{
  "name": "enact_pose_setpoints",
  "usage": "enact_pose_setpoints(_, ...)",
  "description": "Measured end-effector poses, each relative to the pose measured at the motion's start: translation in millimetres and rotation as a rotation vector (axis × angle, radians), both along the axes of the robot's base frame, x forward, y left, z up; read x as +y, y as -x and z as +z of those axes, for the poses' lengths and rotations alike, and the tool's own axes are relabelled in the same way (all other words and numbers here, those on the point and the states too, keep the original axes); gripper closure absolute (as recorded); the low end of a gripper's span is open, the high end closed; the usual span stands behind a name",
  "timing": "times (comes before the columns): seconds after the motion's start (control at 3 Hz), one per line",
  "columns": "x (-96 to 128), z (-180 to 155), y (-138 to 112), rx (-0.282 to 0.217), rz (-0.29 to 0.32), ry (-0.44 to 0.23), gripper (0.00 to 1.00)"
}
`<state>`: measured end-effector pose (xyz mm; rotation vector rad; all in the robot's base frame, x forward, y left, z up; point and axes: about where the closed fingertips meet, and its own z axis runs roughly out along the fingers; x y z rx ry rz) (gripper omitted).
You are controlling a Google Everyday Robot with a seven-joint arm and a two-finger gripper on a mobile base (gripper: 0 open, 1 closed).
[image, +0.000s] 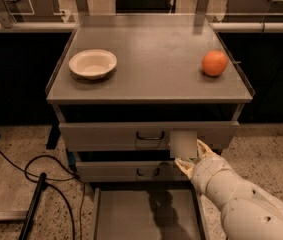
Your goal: Pick 7up can from bottom drawer and place on counter
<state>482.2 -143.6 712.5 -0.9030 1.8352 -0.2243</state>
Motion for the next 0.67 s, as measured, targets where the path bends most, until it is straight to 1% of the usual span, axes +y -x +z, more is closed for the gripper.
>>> enact_pose_setpoints(0.33,-19,31,-14,-0.055,-0.057,0.008,1.00)
enact_pose_setpoints(0.67,-40,81,-27,-0.141,-0.112,0.028,1.00)
